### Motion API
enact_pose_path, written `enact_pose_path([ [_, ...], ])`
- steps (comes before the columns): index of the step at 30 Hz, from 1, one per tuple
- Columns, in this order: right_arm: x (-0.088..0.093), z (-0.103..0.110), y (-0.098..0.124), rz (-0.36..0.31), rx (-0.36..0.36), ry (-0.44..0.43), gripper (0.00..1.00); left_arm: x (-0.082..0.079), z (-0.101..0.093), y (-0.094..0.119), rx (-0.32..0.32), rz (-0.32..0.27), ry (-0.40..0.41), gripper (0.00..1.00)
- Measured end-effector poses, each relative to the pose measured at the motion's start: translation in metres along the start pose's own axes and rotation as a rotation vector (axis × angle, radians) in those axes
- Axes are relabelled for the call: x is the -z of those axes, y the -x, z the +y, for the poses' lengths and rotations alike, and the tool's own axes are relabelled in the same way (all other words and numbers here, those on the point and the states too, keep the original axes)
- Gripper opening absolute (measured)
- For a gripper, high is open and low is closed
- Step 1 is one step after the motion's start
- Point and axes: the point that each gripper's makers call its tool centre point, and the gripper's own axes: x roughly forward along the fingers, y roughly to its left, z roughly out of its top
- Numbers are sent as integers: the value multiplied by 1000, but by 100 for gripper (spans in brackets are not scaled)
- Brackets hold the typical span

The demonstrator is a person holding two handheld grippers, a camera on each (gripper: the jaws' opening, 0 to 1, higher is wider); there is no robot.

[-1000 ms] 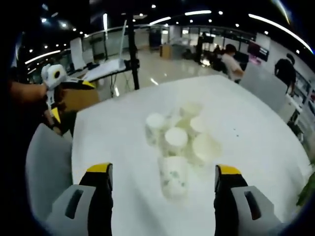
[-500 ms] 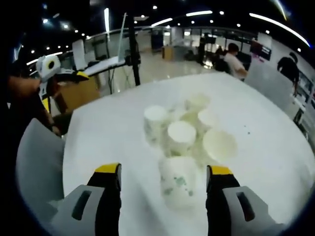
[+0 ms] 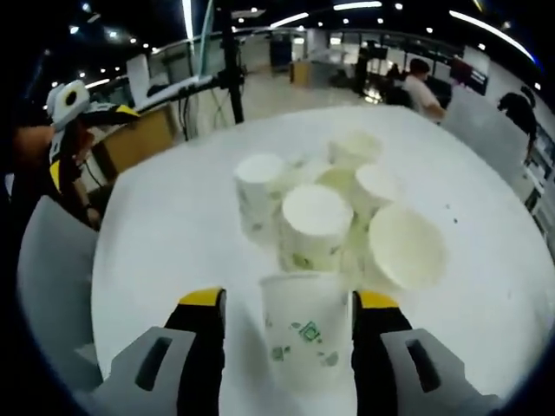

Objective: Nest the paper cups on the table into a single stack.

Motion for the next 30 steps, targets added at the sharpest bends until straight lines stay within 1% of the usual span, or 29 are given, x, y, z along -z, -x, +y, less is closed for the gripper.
enact_pose_path([
  [2,1,-1,-2,4,0,-15,56,5,0,0,-3,-5,-2,99],
  [5,7,1,-8,20,-23,-55,57,20,-1,0,-4,-3,15,99],
  [7,6,0,-11,21,-8,-47,57,29,-2,1,-12,7,-2,99],
  [8,4,-1,-11,15,-3,-46,56,29,-4,2,-6,3,3,99],
  [9,2,0,-12,10,-3,-47,55,26,-6,4,4,-20,15,99],
  [11,2,2,-15,17,-5,-38,54,23,-6,6,5,-42,-8,99],
  [13,8,0,-18,41,11,-12,50,22,-5,7,7,-43,-12,99],
  [15,10,-2,-17,51,31,2,41,20,-3,6,2,-43,-16,99],
  [16,7,-2,-16,27,35,-1,42,19,-2,7,1,-42,-17,99],
  [17,7,-2,-15,31,34,-1,41,18,-2,7,2,-44,-16,99],
  [19,6,-2,-14,18,37,0,41,14,-2,8,6,-66,-19,99],
  [20,6,-3,-13,13,38,3,40,13,-2,8,5,-67,-19,99],
  [23,2,-4,-7,-13,50,2,40,19,1,7,-3,-29,-7,99],
  [28,-7,-1,0,-76,46,14,39,15,1,7,1,-52,22,99],
  [30,-10,0,5,-94,48,16,39,14,2,7,-2,-49,18,99],
])
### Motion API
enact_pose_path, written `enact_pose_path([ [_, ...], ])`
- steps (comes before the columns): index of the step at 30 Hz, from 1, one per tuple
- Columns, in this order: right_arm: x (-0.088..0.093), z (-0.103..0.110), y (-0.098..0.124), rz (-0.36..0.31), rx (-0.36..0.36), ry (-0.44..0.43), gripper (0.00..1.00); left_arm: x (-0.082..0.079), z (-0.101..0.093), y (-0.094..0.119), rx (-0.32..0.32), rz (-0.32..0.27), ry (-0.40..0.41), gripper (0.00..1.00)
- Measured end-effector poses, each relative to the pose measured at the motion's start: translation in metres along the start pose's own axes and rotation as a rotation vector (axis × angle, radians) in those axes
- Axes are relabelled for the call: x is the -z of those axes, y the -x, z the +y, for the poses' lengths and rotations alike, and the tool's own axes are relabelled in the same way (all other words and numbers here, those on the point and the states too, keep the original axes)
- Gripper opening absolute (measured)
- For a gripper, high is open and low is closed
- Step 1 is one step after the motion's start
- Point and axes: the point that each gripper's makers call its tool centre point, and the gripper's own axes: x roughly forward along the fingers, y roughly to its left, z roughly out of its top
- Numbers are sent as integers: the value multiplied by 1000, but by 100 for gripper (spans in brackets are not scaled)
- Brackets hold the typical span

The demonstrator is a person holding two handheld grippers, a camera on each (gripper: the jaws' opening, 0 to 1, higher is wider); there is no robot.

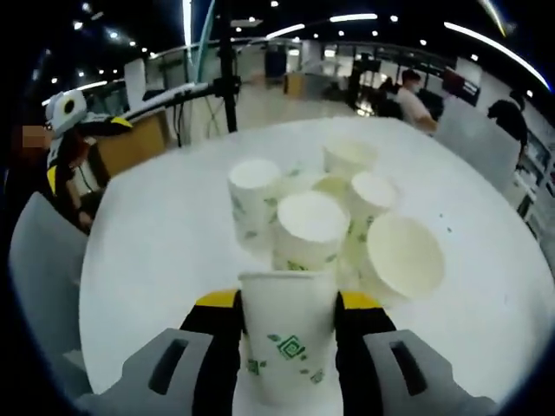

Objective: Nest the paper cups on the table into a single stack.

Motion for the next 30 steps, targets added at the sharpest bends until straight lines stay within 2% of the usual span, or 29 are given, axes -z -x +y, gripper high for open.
enact_pose_path([
  [8,-14,-3,10,-55,14,-35,39,0,4,-1,-9,19,11,99],
  [16,-36,1,25,-134,13,-8,38,-1,4,-2,-12,25,28,99],
  [20,-46,-3,35,-167,35,-7,38,-2,4,-3,-14,22,28,99],
  [23,-55,-9,43,-214,64,-30,38,-3,5,-4,-19,15,38,99],
  [28,-87,-20,68,-397,151,-129,38,-8,6,-4,-30,5,44,99],
  [30,-95,-24,77,-449,186,-133,38,-9,6,-4,-33,3,48,99],
])
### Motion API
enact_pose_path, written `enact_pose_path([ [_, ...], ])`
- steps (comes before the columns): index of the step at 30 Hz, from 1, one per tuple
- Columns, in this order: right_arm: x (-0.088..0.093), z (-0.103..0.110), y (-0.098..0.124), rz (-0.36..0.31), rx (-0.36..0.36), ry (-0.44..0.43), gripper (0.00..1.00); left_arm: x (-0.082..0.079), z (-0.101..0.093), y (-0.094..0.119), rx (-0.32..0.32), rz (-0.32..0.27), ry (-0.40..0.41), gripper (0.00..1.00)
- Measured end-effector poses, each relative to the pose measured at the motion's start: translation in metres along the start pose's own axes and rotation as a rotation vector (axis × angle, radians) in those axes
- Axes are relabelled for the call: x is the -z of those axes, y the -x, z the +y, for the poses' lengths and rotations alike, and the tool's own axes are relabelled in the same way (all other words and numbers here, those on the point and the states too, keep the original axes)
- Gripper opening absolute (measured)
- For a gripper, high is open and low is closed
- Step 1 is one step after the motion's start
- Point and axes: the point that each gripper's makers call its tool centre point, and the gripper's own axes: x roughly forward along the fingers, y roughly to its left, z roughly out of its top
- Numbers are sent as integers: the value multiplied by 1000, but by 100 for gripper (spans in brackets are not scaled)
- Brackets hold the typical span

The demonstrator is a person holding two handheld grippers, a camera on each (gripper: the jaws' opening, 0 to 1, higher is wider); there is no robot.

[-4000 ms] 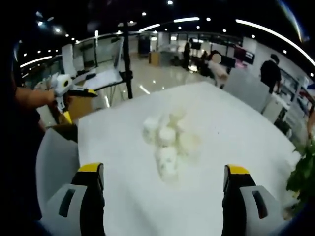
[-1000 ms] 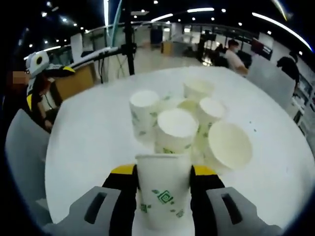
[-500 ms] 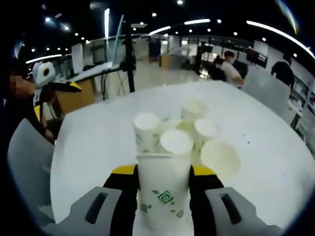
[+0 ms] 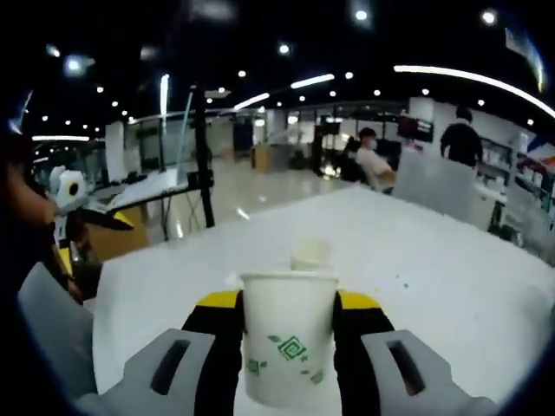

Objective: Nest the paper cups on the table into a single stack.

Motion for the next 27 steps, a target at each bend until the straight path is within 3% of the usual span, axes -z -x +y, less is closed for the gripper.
enact_pose_path([
  [7,-19,3,10,-93,30,-14,37,-5,-5,-2,9,-9,-5,99],
  [27,-37,26,30,-182,-6,-38,38,-19,-10,-6,33,-36,-2,99],
])
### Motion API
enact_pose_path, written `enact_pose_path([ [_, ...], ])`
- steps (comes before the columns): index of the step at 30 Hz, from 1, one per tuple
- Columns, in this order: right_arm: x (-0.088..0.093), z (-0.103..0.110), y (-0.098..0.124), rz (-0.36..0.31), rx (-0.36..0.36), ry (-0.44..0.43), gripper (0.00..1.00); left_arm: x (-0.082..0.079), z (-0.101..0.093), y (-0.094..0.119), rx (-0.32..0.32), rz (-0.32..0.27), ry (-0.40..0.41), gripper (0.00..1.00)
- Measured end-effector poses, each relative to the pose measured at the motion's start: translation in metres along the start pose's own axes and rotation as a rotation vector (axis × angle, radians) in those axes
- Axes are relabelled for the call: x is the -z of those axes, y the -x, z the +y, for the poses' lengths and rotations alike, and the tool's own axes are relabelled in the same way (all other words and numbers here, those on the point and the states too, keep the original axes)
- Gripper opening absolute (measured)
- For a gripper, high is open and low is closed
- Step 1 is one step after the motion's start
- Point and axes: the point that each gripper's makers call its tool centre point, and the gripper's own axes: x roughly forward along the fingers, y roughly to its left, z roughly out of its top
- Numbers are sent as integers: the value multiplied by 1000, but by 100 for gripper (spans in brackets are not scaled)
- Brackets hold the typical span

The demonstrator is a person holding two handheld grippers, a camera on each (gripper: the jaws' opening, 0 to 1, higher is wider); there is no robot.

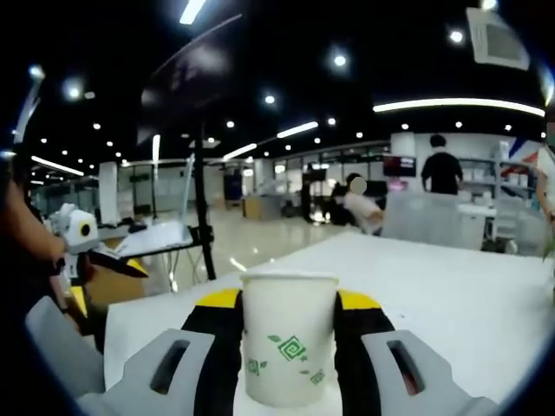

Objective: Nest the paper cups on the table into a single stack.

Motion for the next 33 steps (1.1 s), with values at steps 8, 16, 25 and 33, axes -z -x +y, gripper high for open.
enact_pose_path([
  [8,-9,15,8,-51,-31,-23,37,-17,-2,-4,25,-36,29,99],
  [16,6,23,13,-43,-33,-35,38,-18,-7,-9,36,-32,9,99],
  [25,22,31,15,-19,-40,-63,39,-15,-6,-5,29,-27,12,99],
  [33,24,34,16,-13,-44,-78,40,-15,-4,-3,23,-30,14,99],
])
